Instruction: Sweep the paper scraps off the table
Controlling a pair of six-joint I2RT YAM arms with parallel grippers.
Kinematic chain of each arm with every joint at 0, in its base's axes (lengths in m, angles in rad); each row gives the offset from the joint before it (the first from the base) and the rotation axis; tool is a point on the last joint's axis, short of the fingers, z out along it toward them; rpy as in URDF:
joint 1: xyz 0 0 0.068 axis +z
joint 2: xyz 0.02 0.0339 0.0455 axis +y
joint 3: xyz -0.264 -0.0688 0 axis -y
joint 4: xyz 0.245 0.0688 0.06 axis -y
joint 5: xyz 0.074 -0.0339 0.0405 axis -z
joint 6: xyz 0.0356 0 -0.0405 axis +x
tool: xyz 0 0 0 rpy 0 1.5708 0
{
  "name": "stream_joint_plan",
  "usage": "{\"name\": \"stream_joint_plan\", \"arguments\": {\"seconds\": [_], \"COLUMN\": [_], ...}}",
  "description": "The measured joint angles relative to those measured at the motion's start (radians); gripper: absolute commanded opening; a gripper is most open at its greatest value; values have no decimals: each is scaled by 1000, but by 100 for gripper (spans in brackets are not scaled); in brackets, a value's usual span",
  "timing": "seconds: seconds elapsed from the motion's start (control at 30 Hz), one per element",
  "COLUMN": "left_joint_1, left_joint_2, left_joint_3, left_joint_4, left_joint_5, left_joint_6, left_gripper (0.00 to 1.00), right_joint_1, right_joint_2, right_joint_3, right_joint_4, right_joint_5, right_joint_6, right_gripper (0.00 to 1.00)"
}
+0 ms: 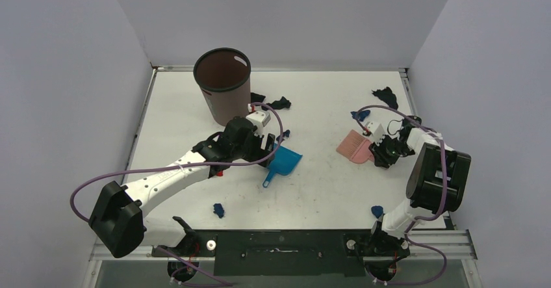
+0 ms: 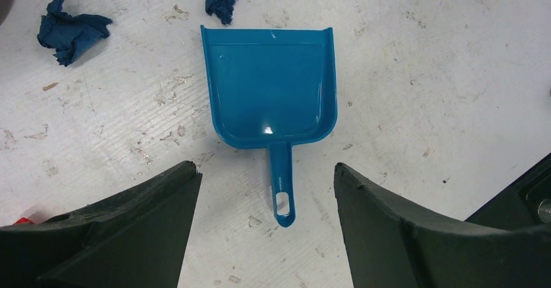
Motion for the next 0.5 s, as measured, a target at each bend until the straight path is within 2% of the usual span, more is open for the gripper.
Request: {"name": "stream_joint_plan", "arguments": {"seconds": [0.07, 0.2, 0.37, 0.5], "left_joint_1": [1, 2, 2, 2], "left_joint_2": [0, 0, 0, 0], "left_joint_3": [0, 0, 0, 0], "left_joint_4": [0, 1, 2, 4], "left_joint_5": [10, 24, 31, 35], "left_joint_6": [0, -2, -5, -5], "left_gripper": [74, 74, 74, 73], "right_joint_1": [5, 14, 54, 159], "right_joint_2": [-17, -42, -92, -188], "right_joint_3": [-19, -42, -76, -96], "right_joint_4": [10, 24, -21, -117], "right_joint_5": [-1, 8, 7, -2], "right_joint_6": [-1, 1, 17, 60], "right_gripper": [15, 8, 6, 5]}}
